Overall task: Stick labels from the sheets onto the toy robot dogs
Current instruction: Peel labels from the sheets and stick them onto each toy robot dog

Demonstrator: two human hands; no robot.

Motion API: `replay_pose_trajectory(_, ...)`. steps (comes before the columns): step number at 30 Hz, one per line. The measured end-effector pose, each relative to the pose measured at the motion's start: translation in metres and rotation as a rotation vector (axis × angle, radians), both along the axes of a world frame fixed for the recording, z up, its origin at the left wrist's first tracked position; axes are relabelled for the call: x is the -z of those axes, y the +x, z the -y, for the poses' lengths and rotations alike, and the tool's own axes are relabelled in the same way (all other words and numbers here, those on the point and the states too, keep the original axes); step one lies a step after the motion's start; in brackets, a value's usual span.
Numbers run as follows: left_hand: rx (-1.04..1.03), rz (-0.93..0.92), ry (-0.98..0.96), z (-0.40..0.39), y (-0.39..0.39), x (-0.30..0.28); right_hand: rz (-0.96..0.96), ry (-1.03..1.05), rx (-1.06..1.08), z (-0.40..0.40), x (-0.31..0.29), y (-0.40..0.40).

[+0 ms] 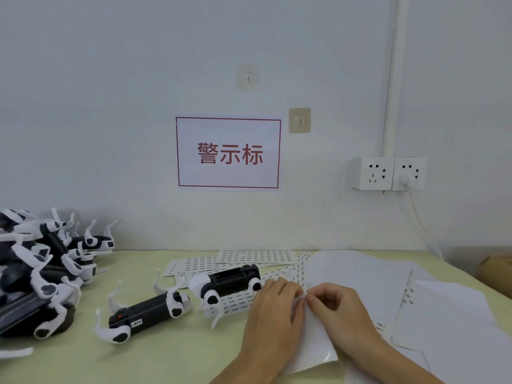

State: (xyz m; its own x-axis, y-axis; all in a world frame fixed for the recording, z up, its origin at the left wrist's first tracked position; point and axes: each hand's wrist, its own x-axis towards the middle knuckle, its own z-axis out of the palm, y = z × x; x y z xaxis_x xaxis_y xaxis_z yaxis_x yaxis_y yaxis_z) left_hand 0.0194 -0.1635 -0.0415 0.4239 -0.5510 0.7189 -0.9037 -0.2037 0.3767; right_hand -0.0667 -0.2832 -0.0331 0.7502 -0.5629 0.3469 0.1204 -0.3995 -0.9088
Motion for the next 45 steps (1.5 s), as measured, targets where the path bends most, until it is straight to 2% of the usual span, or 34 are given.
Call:
replay_pose_trajectory(8, -0.01, 0.006, -0.017, -0.0006, 0.001, -0.0001, -0.012, -0.151, 0.002, -0.0027, -0.0002, -0.0001)
replay_pose_trajectory(13, -0.011, 0.05, 0.009, -0.0004, 0.0006, 0.001, -0.025, -0.185, 0.012, -0.0041, 0.0001, -0.0005)
replay_pose_trajectory(19, -0.001, 0.014, -0.01, -0.0004, 0.0009, 0.0006, -0.034, -0.194, 0.019, -0.0047, -0.0001, 0.0002)
replay_pose_trajectory(28, 0.013, -0.1, -0.029, 0.0002, 0.0021, -0.0007, -0.019, -0.206, 0.006, -0.0052, 0.0005, 0.0002)
replay_pose_trajectory(33, 0.024, -0.238, -0.077, -0.001, 0.0019, -0.0026, -0.008, -0.19, 0.011, -0.0055, -0.0006, -0.0001)
replay_pose_trajectory(38, 0.073, -0.224, -0.027, 0.0003, 0.0057, -0.0018, 0.0, -0.217, 0.0, -0.0059, -0.0019, -0.001)
replay_pose_trajectory(45, 0.108, -0.376, -0.098, 0.0011, 0.008, -0.0055, -0.023, -0.233, 0.038, -0.005, -0.0009, -0.0002)
